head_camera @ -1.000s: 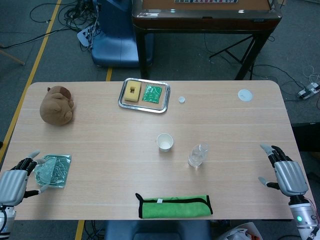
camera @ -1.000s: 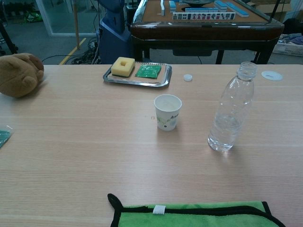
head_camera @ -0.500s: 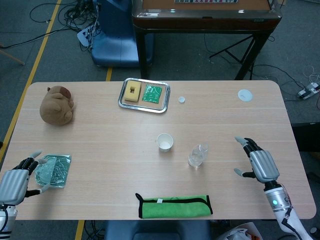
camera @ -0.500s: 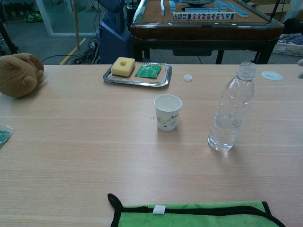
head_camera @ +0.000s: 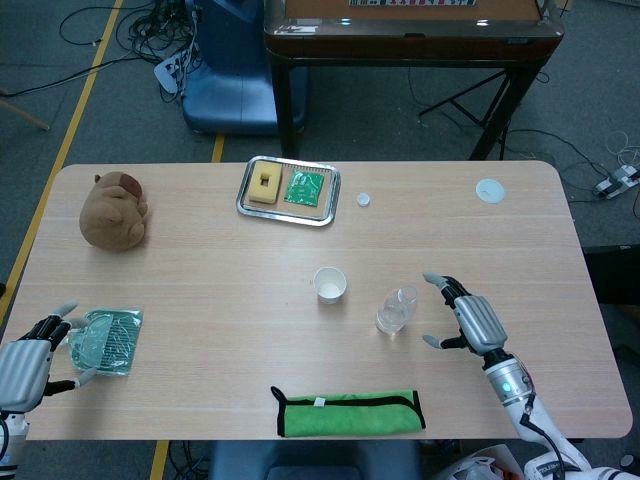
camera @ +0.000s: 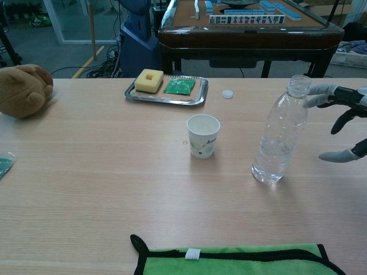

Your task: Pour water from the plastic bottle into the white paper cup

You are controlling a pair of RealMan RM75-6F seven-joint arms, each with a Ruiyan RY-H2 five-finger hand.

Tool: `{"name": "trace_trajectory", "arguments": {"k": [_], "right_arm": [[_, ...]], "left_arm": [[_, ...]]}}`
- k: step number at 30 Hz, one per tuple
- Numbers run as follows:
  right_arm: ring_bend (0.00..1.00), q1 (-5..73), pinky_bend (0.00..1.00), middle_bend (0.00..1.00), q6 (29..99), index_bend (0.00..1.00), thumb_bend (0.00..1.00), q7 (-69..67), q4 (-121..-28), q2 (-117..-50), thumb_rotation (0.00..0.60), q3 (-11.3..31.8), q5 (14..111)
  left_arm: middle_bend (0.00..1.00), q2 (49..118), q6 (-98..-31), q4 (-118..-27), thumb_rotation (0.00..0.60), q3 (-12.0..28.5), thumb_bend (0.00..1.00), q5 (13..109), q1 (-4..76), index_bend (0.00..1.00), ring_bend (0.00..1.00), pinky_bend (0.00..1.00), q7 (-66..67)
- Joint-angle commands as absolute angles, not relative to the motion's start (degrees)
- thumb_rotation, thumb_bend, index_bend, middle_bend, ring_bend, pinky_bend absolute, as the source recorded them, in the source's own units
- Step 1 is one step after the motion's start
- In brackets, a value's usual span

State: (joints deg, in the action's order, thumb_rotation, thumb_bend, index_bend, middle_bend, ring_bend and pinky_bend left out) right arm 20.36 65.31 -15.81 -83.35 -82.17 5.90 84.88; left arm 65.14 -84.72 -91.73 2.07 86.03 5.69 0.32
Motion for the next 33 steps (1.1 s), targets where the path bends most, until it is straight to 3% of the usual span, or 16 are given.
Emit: {"name": "trace_trajectory", "arguments": {"k": [1, 33], "right_arm": [[0.12, 21.4, 0.37, 0.16, 64.6, 0.12, 0.00, -18.9, -81.2, -84.4, 0.600, 6.0, 85.0], [0.12, 27.8, 0.36, 0.18, 58.6, 0.13, 0.00, -27.6, -68.7, -93.3, 0.600, 4.9, 84.7]], "left_arm": [[0.16, 65.0, -84.7, -91.8, 0.600, 2.0, 0.07, 86.0, 5.6, 0.32, 0.26, 0.49, 0.2], [0.17, 64.0, -84.7, -92.8, 0.600, 2.2, 0.07, 85.3, 5.2, 0.33, 0.27, 0.49, -1.0]]}}
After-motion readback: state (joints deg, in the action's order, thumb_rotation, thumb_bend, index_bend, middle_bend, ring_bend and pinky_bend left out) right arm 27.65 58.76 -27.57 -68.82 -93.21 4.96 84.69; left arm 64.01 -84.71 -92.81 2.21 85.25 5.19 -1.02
